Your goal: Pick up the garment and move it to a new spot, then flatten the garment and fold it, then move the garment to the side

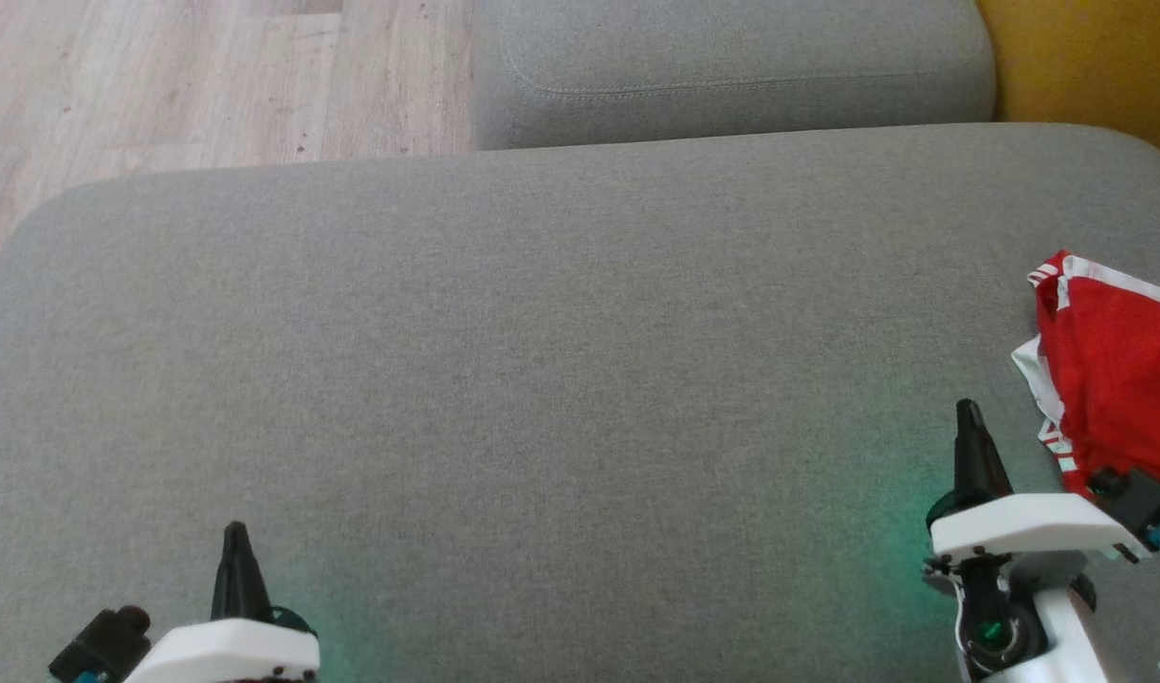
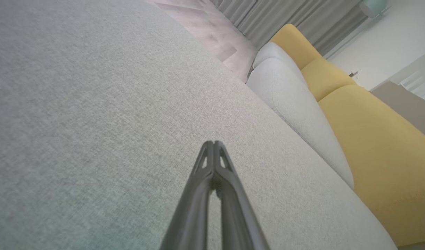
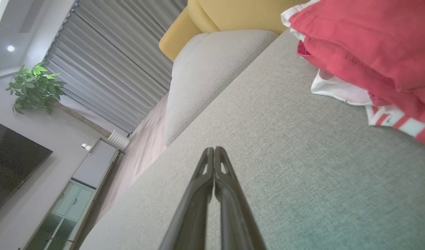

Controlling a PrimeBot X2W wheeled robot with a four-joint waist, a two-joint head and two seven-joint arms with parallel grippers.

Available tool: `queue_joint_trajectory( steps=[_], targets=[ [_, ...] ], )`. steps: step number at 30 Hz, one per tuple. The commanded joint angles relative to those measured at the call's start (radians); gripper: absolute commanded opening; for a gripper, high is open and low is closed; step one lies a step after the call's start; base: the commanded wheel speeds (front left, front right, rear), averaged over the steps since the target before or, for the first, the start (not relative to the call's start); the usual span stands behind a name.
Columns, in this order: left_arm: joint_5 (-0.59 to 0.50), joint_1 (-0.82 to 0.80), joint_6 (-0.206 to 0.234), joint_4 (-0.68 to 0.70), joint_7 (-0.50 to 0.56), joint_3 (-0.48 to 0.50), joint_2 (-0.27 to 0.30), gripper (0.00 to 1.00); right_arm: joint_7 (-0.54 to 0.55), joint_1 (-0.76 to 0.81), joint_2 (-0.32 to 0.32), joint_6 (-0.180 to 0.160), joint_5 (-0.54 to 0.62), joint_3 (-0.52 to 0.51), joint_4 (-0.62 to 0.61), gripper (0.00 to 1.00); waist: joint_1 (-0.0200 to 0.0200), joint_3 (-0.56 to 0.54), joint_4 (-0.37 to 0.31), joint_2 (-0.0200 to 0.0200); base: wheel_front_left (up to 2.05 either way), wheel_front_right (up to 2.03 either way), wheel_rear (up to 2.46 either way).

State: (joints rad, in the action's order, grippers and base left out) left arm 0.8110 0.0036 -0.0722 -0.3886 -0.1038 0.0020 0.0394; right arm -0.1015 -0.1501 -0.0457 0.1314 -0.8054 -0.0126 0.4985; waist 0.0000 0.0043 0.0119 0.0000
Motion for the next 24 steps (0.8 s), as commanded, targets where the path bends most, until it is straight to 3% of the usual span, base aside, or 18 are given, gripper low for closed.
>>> queue_joint_trajectory(
  steps=[1,24],
  targets=[
    [0.023,-0.056,-0.009,0.035,0.006,0.025,0.006,0.0,0.006,-0.019,-0.004,0.0,-0.025,0.001,-0.042,0.0,0.0,0.0,0.0,0.0,0.0,0.0,0.0],
    [0.274,-0.074,-0.025,0.07,0.074,0.053,0.007,0.0,0.074,0.001,-0.004,0.0,-0.277,-0.032,-0.111,0.0,0.0,0.0,-0.004,0.0,0.0,0.0,0.0]
  ],
)
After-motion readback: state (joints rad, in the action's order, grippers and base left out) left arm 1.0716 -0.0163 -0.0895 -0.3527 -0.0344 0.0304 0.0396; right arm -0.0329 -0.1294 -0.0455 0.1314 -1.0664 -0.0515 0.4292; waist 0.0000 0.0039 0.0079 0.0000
